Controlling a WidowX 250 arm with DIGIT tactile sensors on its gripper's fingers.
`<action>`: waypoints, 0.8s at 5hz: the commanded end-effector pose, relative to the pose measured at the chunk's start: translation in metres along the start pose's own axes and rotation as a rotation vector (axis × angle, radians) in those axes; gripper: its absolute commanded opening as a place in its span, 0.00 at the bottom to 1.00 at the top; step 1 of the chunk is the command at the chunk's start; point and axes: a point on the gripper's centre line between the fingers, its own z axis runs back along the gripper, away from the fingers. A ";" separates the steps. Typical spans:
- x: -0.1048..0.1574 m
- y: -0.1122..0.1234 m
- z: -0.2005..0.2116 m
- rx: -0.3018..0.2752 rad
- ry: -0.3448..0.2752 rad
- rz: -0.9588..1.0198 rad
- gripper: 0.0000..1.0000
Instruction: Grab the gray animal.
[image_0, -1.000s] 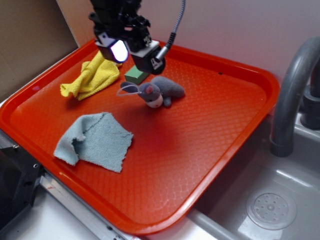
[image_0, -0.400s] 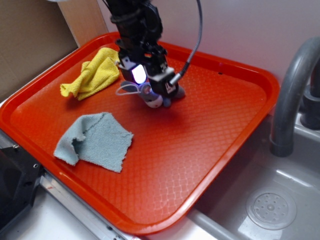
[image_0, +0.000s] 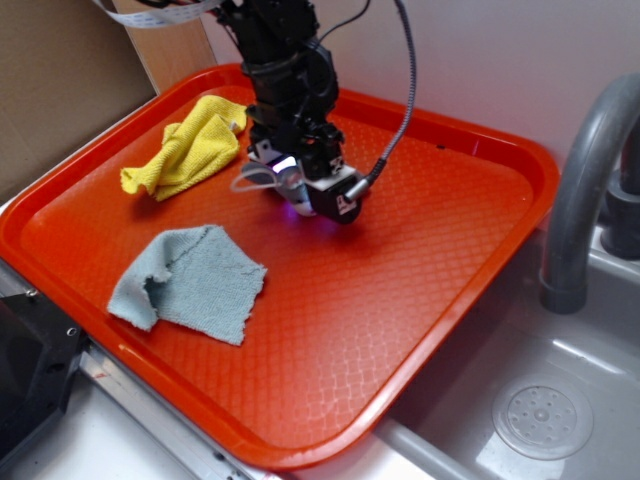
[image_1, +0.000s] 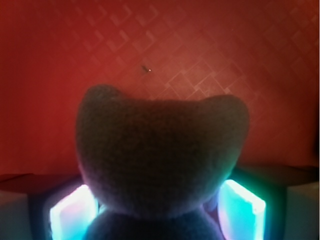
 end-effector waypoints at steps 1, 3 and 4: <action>0.009 0.006 0.020 0.032 -0.066 -0.038 0.00; -0.002 0.000 0.066 0.158 0.004 -0.140 0.00; -0.020 0.001 0.115 0.134 0.001 -0.160 0.00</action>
